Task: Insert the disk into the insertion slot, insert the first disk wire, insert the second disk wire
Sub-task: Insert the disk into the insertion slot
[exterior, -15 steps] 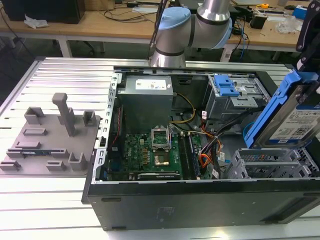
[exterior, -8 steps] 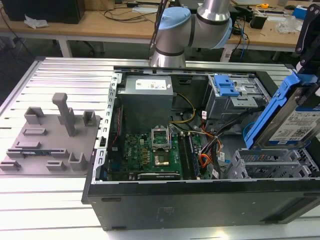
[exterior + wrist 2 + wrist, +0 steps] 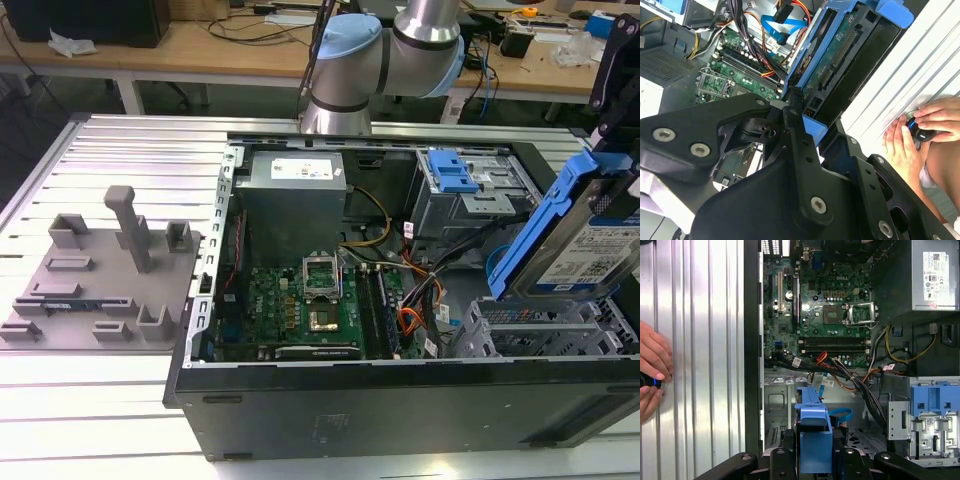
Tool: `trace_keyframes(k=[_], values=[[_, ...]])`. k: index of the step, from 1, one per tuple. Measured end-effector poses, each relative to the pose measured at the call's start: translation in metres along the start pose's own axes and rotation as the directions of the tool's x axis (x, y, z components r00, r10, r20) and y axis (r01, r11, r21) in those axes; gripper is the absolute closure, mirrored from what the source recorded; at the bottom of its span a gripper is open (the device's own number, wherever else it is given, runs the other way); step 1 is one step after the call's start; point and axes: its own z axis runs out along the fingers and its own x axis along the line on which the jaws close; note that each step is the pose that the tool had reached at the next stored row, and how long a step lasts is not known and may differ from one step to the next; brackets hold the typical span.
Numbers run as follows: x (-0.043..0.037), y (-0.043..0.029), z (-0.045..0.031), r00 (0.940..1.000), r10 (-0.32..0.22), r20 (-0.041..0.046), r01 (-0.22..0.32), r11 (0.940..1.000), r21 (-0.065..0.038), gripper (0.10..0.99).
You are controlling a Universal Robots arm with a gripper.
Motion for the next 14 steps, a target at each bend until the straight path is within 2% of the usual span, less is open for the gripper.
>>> trace_keyframes(k=[14], values=[[0.0012, -0.0002, 0.0089, 1.0000, 0.000, 0.0001, 0.000, 1.0000, -0.001, 0.722]])
